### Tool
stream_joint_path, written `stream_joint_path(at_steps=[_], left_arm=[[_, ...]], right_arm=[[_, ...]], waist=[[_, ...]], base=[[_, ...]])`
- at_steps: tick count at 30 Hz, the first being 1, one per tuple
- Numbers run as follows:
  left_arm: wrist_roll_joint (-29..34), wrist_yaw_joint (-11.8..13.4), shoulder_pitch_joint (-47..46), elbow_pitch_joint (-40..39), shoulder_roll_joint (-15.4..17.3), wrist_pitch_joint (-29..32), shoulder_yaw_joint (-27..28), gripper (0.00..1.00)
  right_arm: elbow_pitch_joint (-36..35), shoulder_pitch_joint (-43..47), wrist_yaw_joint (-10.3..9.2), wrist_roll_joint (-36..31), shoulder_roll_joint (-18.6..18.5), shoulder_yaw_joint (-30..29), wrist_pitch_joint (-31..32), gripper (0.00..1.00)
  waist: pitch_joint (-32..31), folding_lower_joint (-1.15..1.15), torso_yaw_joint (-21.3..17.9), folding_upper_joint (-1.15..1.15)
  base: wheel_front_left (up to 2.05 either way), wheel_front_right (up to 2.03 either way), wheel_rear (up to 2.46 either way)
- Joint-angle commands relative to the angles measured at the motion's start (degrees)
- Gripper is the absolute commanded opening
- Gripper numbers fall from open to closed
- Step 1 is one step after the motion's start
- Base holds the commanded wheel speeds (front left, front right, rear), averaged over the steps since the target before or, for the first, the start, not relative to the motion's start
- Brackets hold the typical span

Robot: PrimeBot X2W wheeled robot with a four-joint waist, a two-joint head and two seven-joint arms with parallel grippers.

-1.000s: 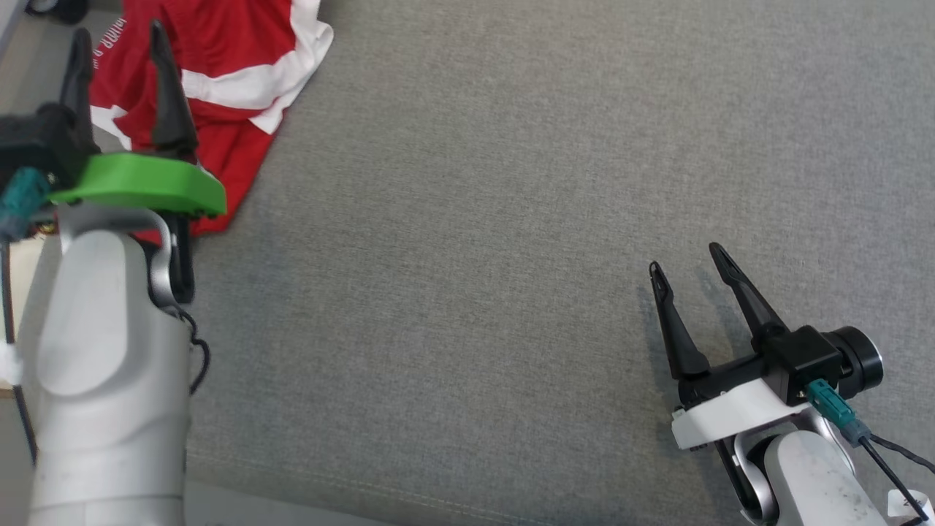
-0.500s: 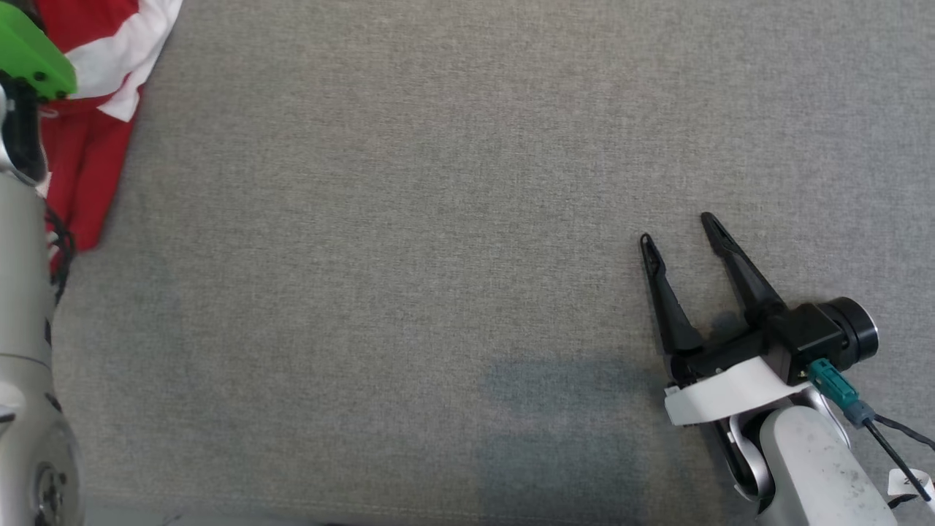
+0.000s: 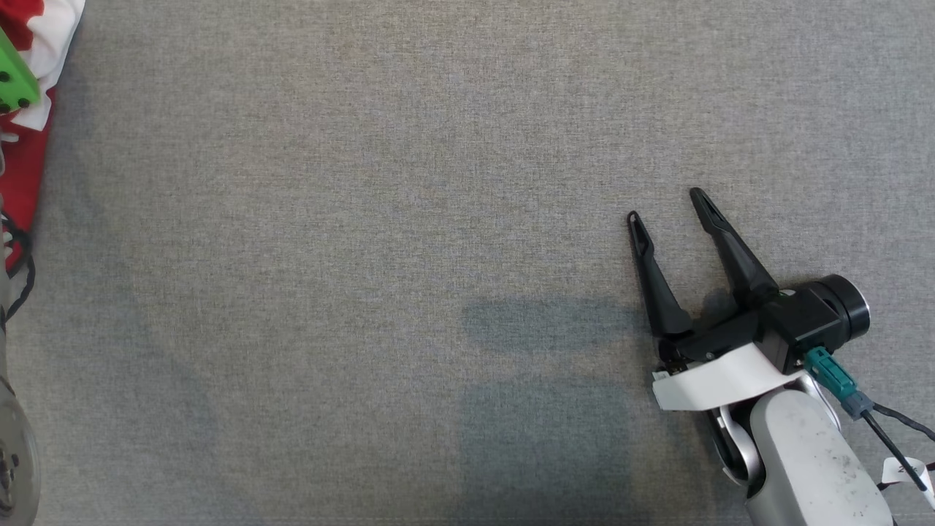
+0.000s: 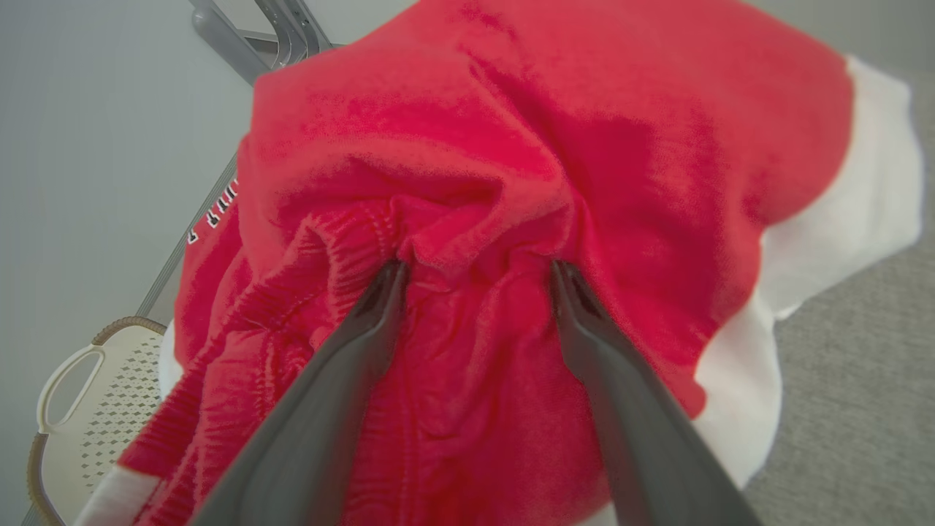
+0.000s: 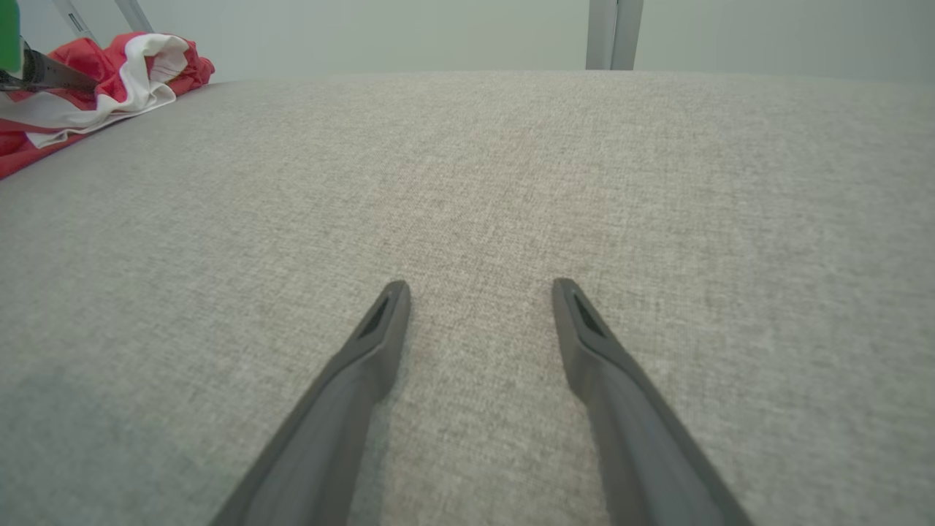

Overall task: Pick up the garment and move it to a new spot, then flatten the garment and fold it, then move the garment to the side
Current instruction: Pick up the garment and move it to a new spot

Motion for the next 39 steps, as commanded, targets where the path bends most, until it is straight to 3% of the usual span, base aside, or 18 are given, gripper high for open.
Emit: stream_joint_path(at_steps=[1, 2, 3, 4, 16, 20, 31, 39], left_arm=[[-0.07, -0.5, 0.52, 0.45, 0.28, 0.52, -0.13, 1.0], [-0.25, -0.86, 0.84, 0.59, 0.2, 0.45, -0.19, 1.0], [-0.38, -1.21, 1.14, 0.62, 0.0, -0.26, -0.28, 0.81], [-0.69, -1.02, 1.35, 0.38, -0.05, -1.68, -0.09, 0.0], [-0.79, -3.2, 4.0, -1.52, 0.16, -17.74, -1.12, 0.0], [-1.41, -5.25, 3.91, -3.59, -1.28, -21.36, -1.63, 0.0], [-2.25, -8.14, 4.99, -10.85, -6.41, -22.95, -4.51, 0.0], [-5.89, -8.92, 5.61, -16.44, -11.99, -19.13, -10.21, 0.0]], right_arm=[[3.05, 0.72, -0.21, 0.6, -0.67, -0.64, 0.76, 1.0], [3.13, 0.59, -0.21, 0.71, -0.57, -0.5, 0.76, 1.0], [3.17, 0.41, -0.21, 0.77, -0.46, -0.37, 0.76, 1.0], [3.19, 0.26, -0.21, 0.81, -0.37, -0.29, 0.75, 1.0], [3.72, 0.77, -0.16, 1.69, 0.88, 0.55, 0.45, 1.0], [4.33, 1.96, -0.16, 2.09, 1.34, 0.74, 0.44, 1.0], [5.63, 7.54, -0.16, 3.37, 2.57, 0.62, 0.4, 1.0], [5.63, 12.03, -0.15, 4.66, 2.99, 0.36, 0.4, 1.0]], waist=[[-0.11, 0.0, -0.03, 0.0], [-0.21, 0.0, -0.03, 0.0], [-0.39, 0.0, -0.01, 0.0], [-0.65, 0.0, 0.03, 0.0], [-8.47, 0.0, 0.04, 0.0], [-12.63, 0.0, 0.33, 0.0], [-25.09, 0.0, -1.16, 0.0], [-31.3, 0.0, -6.61, 0.0]], base=[[0.0, 0.0, 0.0], [0.0, 0.0, 0.0], [0.0, 0.0, 0.0], [0.0, 0.0, 0.0], [0.0, 0.0, 0.0], [0.0, 0.0, 0.0], [0.0, 0.0, 0.0], [0.0, 0.0, 0.0]])
